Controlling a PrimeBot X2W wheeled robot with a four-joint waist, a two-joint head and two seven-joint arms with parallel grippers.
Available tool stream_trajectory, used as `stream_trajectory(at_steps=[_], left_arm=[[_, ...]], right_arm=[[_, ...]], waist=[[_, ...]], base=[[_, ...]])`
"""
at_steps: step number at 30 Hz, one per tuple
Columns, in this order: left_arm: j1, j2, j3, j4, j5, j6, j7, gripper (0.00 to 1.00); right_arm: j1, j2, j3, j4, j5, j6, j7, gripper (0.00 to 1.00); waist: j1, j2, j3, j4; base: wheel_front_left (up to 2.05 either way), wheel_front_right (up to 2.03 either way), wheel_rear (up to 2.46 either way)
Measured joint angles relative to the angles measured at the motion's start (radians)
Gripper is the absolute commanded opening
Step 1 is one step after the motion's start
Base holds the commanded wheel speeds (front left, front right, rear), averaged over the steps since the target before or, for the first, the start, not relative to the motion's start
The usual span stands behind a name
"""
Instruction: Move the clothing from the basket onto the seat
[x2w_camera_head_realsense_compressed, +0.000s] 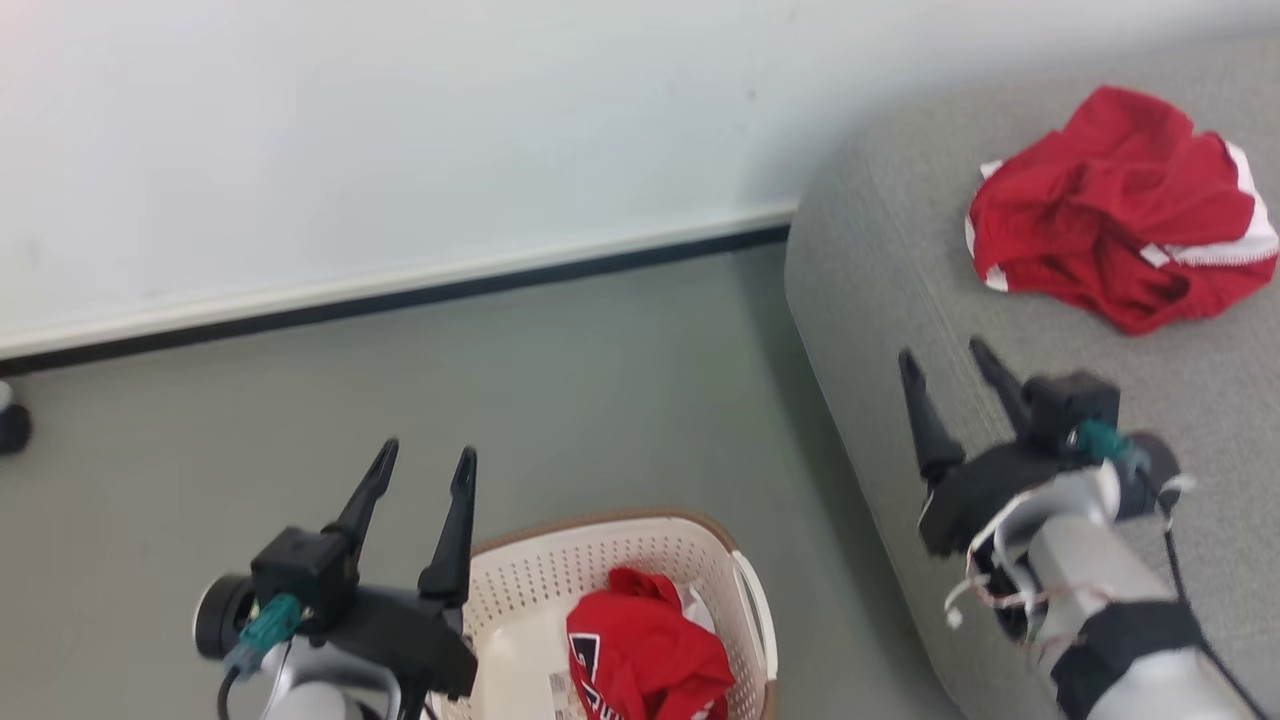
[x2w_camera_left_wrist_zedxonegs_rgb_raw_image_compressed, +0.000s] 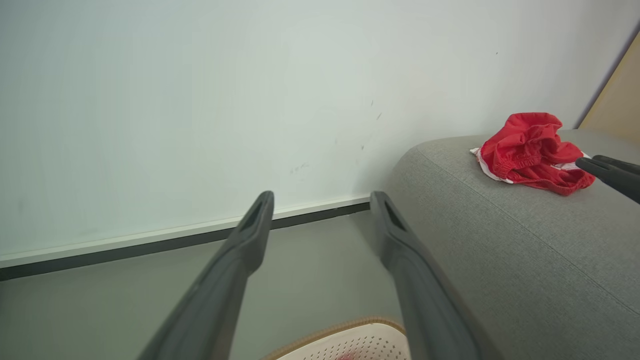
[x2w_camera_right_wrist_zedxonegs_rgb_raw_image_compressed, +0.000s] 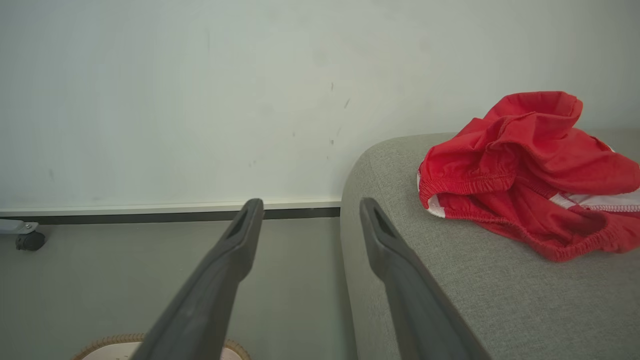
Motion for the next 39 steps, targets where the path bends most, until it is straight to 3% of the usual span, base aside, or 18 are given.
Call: stream_trajectory(at_steps=[14, 28, 39], left_arm=[[0.256, 0.049, 0.088, -0.065, -0.046, 0.035, -0.023, 1.0], [0.362, 0.058, 0.142, -0.138, -0.05, 0.053, -0.034, 1.0], [0.393, 0.055, 0.173, -0.174, -0.042, 0.063, -0.04, 1.0]], right_arm=[[0.342, 0.022, 0.031, -0.312, -0.053, -0.087, 0.0, 1.0], [0.538, -0.003, 0.023, -0.559, -0.074, -0.123, 0.0, 1.0], [0.591, -0.018, -0.014, -0.655, -0.088, -0.14, 0.0, 1.0]], waist=[[0.0, 0.0, -0.171, 0.066], [0.0003, 0.0002, -0.203, 0.066], [0.0003, 0.0002, -0.202, 0.064]], base=[[0.0, 0.0, 0.0], [0.0, 0.0, 0.0], [0.0, 0.0, 0.0]])
